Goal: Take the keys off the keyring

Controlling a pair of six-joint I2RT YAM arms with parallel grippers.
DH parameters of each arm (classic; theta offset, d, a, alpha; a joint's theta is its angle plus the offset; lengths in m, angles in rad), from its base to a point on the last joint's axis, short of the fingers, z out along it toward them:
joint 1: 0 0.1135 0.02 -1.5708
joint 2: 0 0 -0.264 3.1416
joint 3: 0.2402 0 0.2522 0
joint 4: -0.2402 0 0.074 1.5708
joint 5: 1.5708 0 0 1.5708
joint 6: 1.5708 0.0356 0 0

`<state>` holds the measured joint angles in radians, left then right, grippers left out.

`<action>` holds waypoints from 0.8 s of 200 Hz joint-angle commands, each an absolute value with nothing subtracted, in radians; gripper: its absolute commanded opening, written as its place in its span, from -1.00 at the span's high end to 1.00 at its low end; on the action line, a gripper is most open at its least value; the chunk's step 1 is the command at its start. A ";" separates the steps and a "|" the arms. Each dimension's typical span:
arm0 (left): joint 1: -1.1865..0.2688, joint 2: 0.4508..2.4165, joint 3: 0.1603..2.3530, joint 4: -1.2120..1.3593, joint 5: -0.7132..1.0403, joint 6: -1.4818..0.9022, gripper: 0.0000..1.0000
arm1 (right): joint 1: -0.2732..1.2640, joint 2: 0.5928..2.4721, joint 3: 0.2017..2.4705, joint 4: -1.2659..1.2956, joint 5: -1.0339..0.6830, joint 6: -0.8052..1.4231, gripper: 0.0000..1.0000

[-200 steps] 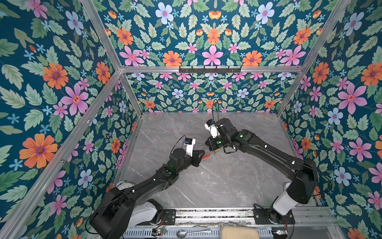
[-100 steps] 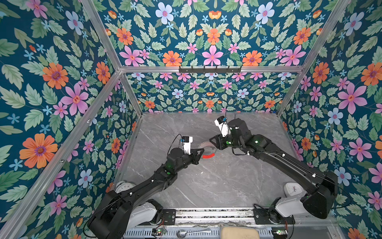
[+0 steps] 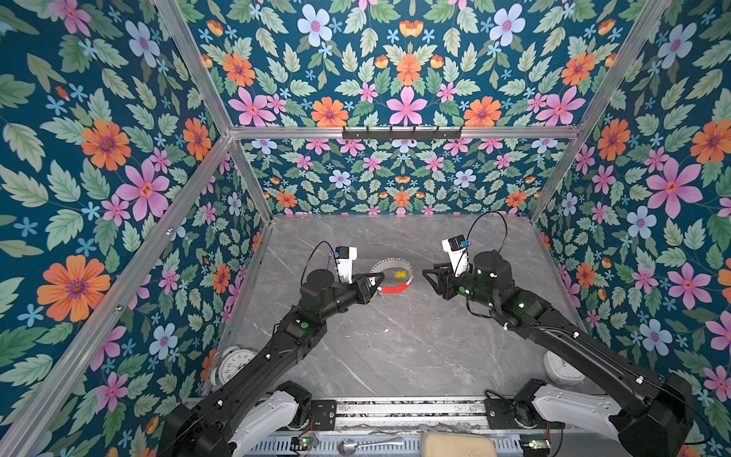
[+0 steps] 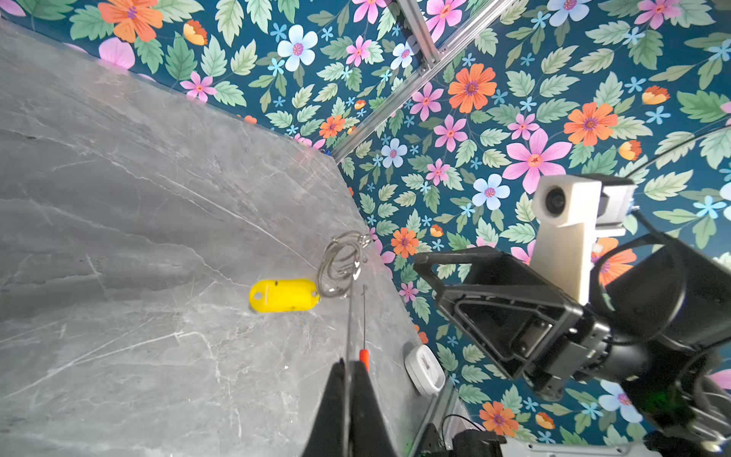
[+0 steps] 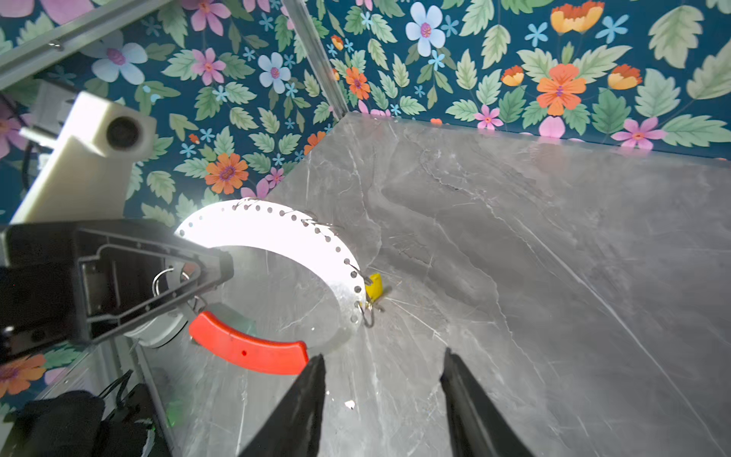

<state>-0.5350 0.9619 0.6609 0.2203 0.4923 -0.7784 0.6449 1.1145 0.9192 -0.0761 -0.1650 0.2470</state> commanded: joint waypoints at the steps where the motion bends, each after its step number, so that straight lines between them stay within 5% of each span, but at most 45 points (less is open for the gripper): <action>1: -0.499 0.944 0.698 0.069 0.583 -0.779 1.00 | 0.643 1.111 0.880 0.005 -0.278 0.223 0.00; 160: -0.407 0.918 0.829 -0.114 0.781 -0.772 1.00 | 0.645 1.198 0.869 0.105 -0.485 0.141 0.26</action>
<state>-0.4080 0.9226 0.8127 -0.1143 0.7429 -0.7811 0.6430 1.1908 0.8574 0.0746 -0.4587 0.1696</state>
